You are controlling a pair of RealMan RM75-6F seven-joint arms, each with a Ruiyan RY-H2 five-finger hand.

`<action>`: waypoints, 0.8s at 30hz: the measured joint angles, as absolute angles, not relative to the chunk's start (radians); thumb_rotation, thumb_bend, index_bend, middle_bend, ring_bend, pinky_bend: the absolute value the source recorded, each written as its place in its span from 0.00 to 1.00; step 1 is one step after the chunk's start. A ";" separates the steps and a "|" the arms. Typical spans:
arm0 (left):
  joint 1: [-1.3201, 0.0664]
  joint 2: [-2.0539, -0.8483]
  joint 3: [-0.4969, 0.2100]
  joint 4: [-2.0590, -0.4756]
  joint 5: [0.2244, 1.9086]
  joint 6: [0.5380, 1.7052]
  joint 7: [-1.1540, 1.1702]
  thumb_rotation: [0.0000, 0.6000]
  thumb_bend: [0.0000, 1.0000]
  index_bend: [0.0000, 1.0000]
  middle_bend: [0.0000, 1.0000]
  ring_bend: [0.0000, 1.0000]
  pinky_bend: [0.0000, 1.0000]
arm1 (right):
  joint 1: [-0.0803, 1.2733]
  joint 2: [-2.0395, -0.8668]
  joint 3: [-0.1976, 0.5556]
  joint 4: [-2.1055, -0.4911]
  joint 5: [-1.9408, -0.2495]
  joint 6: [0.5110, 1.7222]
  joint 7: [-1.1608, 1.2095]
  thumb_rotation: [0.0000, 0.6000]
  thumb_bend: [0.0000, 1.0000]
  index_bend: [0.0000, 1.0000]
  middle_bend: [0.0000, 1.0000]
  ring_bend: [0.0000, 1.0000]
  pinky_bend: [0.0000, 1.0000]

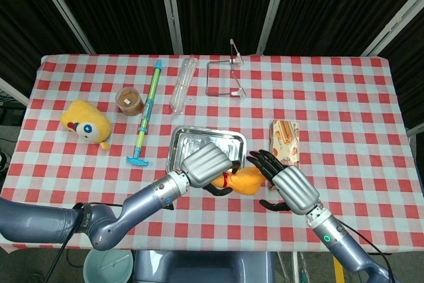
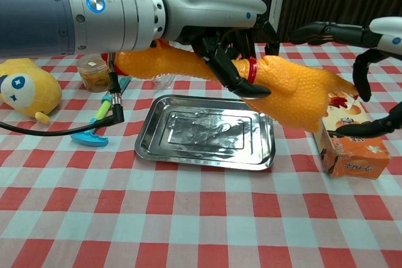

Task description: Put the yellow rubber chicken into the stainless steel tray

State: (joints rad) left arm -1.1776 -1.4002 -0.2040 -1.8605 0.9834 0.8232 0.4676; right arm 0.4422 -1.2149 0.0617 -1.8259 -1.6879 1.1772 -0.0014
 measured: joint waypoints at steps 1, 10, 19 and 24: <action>-1.177 -1.400 -0.203 -1.861 0.984 0.824 0.465 1.00 0.67 0.59 0.70 0.65 0.63 | 0.444 -1.216 0.060 -1.826 -1.685 1.172 0.001 1.00 0.23 0.04 0.07 0.05 0.15; -1.165 -1.406 -0.199 -1.849 1.009 0.825 0.412 1.00 0.66 0.59 0.70 0.65 0.63 | 0.473 -1.236 0.054 -1.817 -1.658 1.131 0.039 1.00 0.23 0.05 0.08 0.05 0.15; -1.161 -1.417 -0.191 -1.826 1.034 0.817 0.381 1.00 0.66 0.58 0.70 0.65 0.63 | 0.506 -1.255 0.061 -1.804 -1.615 1.086 0.064 1.00 0.23 0.07 0.08 0.06 0.15; -1.165 -1.429 -0.191 -1.813 1.038 0.812 0.375 1.00 0.66 0.58 0.70 0.65 0.63 | 0.520 -1.265 0.066 -1.802 -1.603 1.074 0.074 1.00 0.23 0.07 0.09 0.06 0.15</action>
State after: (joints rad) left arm -1.1651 -1.4294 -0.1911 -1.8126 1.0381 0.8124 0.3753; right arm 0.5200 -1.2652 0.0664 -1.8024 -1.6029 1.0744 0.0744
